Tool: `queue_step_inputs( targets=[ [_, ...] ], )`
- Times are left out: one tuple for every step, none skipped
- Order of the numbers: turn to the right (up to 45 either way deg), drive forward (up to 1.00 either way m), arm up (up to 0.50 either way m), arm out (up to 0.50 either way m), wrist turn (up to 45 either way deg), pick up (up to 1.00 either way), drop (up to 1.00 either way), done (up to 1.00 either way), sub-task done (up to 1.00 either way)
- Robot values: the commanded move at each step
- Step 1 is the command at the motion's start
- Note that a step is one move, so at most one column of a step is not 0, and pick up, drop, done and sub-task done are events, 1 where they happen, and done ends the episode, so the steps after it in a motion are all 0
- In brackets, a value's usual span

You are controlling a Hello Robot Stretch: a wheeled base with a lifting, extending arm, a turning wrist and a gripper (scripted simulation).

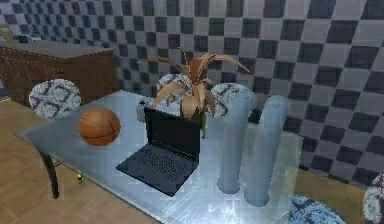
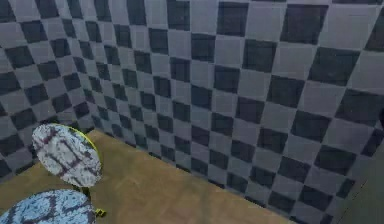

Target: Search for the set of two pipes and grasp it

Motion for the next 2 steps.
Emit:
queue_step_inputs(
  targets=[
    [-45.0, 0.0, 0.0, 0.0, 0.0, 0.0, 0.0, 0.0, 0.0],
    [-24.0, 0.0, 0.0, 0.0, 0.0, 0.0, 0.0, 0.0, 0.0]
  ],
)
